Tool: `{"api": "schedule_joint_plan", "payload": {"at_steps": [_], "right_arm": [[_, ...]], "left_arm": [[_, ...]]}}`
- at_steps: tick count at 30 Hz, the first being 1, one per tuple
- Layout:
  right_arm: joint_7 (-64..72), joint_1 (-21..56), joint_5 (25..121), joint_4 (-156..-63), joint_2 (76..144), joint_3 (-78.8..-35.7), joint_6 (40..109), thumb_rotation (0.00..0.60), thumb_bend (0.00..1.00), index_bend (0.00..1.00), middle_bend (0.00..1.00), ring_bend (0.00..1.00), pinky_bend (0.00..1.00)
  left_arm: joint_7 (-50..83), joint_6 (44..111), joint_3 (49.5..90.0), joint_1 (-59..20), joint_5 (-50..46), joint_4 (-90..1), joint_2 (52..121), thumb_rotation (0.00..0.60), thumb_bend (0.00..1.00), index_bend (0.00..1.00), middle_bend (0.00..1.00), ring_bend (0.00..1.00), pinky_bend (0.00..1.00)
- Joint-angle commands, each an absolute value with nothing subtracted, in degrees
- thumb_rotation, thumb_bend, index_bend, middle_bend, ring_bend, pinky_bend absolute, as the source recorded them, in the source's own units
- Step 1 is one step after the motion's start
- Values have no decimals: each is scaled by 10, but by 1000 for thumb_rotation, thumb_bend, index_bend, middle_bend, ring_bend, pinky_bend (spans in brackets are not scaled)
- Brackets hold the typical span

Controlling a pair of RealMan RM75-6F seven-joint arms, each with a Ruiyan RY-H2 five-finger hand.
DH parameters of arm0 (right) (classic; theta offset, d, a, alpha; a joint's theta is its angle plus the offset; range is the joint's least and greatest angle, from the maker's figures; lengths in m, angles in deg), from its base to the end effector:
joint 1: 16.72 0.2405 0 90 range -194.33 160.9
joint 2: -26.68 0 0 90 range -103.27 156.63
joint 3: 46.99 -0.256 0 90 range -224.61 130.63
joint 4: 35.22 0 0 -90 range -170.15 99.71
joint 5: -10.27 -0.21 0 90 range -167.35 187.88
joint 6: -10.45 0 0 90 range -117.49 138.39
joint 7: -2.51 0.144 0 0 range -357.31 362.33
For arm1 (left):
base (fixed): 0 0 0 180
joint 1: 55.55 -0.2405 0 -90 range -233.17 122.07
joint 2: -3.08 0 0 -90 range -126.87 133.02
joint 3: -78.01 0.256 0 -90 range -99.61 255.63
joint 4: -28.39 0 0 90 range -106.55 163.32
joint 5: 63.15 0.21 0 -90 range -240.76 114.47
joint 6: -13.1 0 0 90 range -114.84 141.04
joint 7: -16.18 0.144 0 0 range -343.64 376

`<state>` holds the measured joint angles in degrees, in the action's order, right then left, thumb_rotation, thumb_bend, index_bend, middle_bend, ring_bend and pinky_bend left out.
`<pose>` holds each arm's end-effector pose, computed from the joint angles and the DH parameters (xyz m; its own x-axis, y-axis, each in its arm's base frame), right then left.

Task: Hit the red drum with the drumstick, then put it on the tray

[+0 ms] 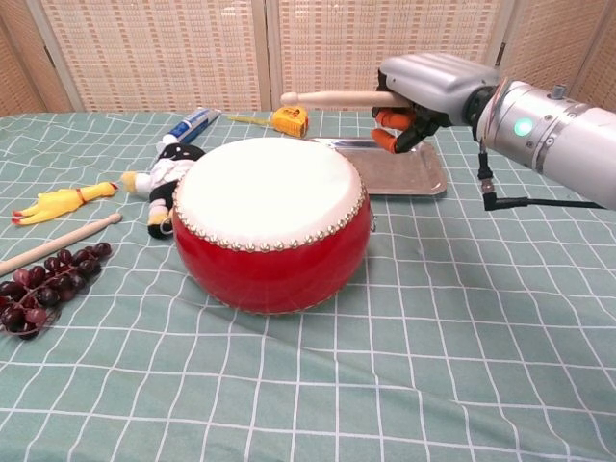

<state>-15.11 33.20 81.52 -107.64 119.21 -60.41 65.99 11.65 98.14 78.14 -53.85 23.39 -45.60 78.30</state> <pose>-0.1071 -0.3931 -0.0090 0.5239 -0.0382 0.8509 -0.7532 -0.4873 0.4419 -0.3645 0.1536 0.1188 0.4384 0.0705 0.8960 0.8963 0.0400 -0.4417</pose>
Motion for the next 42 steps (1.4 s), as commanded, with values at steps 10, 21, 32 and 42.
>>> {"api": "schedule_joint_plan", "payload": {"at_steps": [10, 21, 32, 42], "right_arm": [[-329, 354, 767, -1073, 1193, -574, 613, 600, 527, 1000, 1000, 1000, 1000], [-104, 329, 836, -1063, 1209, -605, 676, 600, 527, 1000, 1000, 1000, 1000], [-304, 355, 812, -1069, 1190, -571, 628, 600, 527, 1000, 1000, 1000, 1000], [-266, 344, 817, -1076, 1191, -585, 659, 600, 527, 1000, 1000, 1000, 1000]], "left_arm": [[118, 978, 782, -537, 233, -456, 784, 600, 311, 80, 51, 82, 20], [118, 980, 782, -538, 234, -455, 785, 600, 311, 79, 51, 83, 20], [118, 978, 782, -538, 232, -455, 784, 600, 311, 79, 51, 82, 20], [117, 978, 781, -537, 232, -453, 784, 600, 311, 78, 50, 83, 20]]}}
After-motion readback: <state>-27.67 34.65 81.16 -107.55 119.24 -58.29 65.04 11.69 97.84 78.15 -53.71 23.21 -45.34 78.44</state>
